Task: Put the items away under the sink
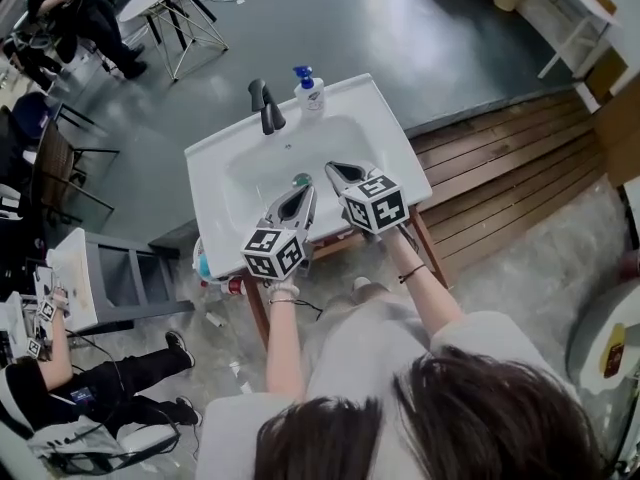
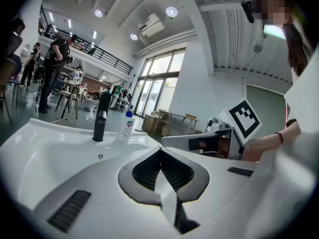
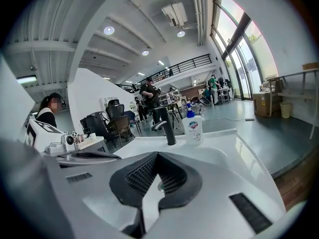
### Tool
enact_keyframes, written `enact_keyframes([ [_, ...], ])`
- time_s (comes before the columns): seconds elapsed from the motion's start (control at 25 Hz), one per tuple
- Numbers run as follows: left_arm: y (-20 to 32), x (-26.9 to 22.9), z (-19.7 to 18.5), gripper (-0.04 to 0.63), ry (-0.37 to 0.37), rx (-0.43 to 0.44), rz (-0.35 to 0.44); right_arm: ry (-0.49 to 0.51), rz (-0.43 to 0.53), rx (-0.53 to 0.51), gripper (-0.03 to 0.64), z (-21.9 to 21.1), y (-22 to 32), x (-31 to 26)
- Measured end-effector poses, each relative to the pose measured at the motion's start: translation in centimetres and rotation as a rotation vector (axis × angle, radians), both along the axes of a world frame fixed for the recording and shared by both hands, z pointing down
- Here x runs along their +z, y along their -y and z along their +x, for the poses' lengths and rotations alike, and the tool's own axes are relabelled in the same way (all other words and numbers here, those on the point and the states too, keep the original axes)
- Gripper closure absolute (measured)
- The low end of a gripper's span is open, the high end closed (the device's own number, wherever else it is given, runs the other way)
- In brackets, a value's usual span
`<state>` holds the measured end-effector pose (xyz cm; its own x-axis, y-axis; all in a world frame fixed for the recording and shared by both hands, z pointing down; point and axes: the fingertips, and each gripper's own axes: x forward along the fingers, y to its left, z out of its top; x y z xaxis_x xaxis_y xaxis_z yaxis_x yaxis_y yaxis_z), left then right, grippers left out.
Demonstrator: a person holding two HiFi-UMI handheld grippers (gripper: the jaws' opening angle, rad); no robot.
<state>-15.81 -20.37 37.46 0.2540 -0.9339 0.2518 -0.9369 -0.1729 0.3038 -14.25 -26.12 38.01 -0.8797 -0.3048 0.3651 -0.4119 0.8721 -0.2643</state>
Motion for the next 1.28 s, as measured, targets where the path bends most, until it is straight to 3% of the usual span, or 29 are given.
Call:
enact_keyframes([
  [0.32, 1.6, 0.4, -1.0, 0.598, -0.012, 0.007, -0.013, 0.018, -0.015, 0.031, 0.601, -0.8, 1.6, 0.1],
  [1.28, 5.8, 2.9, -5.5, 0.598, -0.053, 0.156, -0.055, 0.024, 0.015, 0.180, 0.601, -5.5, 6.3, 1.1],
])
